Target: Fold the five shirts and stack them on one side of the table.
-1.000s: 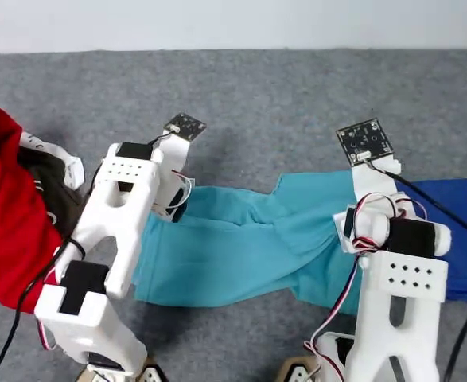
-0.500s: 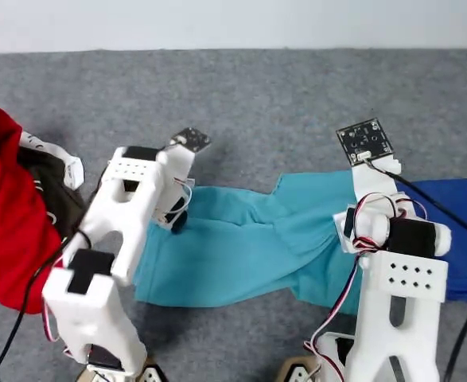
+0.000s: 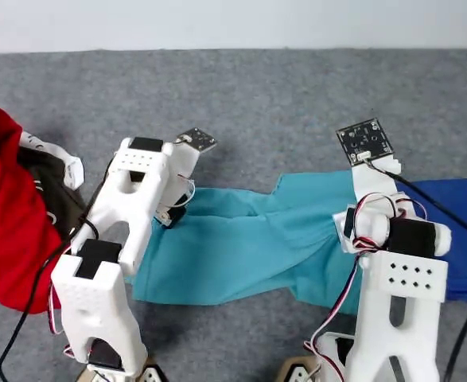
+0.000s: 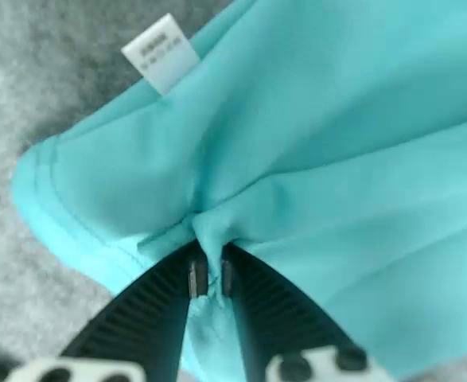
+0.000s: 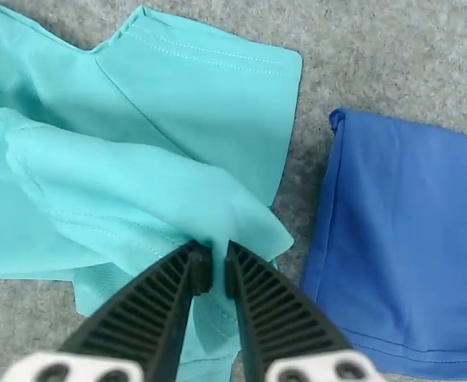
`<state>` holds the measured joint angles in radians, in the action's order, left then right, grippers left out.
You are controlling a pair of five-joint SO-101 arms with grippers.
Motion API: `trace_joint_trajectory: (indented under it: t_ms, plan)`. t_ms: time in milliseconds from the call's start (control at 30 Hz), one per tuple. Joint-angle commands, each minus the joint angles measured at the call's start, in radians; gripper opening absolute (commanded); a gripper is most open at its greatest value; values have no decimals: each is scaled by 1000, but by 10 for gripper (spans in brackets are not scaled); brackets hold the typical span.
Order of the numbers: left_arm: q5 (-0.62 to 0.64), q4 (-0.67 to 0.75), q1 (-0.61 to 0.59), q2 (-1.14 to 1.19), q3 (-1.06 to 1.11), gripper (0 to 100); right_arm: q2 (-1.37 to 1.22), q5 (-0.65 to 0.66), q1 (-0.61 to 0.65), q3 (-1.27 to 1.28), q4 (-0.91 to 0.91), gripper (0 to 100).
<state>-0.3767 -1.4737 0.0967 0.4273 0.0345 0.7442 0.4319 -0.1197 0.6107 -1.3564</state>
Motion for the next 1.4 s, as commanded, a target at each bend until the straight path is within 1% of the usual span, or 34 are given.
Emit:
trace_joint_trajectory:
  t_ms: [0,100,200,300,467,600,633,700,867,933,1133,1200,1367]
  plan:
    - [-12,-141,3,-8,-134,13,8,8,-8,-5,18,9]
    - [-9,-279,2,-9,-278,13,8,8,-8,-8,19,9]
    - [14,-281,-14,-48,-381,13,10,2,-7,-28,39,9]
    - [38,-279,-17,-124,-440,13,10,0,-2,-52,117,9]
    - [38,-278,-25,-229,-518,13,-1,0,-4,-103,338,9]
    - [97,-270,-26,-253,-610,13,-2,0,-4,-183,512,9]
    - [115,-247,-26,-253,-639,13,-2,0,-4,-206,542,9]
    - [170,-175,-44,-253,-697,13,-5,0,-2,-256,576,9]
    - [359,164,-117,-253,-740,13,-131,0,-2,-428,588,9]
    - [405,262,-140,-252,-740,13,-223,-2,-2,-516,588,9]
    - [413,543,-169,-245,-739,13,-572,-48,-2,-873,578,9]
    - [411,640,-169,-216,-746,13,-697,-48,13,-1008,561,9]
    - [411,936,-169,-98,-788,13,-989,-46,62,-1422,509,9]
